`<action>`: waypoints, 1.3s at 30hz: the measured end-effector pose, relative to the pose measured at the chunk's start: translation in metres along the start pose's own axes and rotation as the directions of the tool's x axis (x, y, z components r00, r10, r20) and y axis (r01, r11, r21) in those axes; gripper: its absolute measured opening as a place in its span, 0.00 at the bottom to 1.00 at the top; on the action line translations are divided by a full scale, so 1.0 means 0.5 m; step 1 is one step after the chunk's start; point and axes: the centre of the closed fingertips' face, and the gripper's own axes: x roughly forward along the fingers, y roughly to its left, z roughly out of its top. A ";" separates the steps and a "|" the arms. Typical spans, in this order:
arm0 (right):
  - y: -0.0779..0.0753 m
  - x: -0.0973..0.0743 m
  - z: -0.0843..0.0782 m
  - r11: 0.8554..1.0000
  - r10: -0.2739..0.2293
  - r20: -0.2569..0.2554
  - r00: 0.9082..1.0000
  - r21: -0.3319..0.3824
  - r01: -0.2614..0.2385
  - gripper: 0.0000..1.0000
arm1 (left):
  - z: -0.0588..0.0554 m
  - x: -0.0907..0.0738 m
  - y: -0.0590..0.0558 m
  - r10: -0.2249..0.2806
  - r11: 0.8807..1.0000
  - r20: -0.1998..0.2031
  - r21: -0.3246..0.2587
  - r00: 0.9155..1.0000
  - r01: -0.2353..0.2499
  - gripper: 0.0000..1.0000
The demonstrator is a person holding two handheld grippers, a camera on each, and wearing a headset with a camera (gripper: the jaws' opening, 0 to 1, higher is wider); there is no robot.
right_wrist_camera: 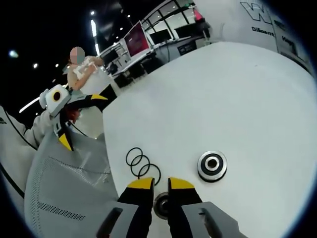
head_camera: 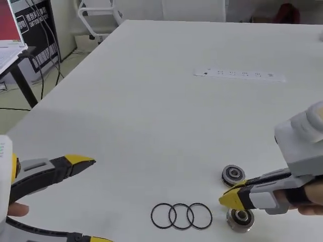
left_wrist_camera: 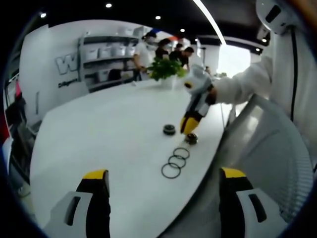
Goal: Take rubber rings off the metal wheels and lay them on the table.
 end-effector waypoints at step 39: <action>-0.097 -0.100 0.001 0.985 -0.173 0.191 0.966 0.060 0.164 0.25 | 0.144 0.137 0.009 -0.221 0.944 -0.021 0.246 0.975 0.219 0.90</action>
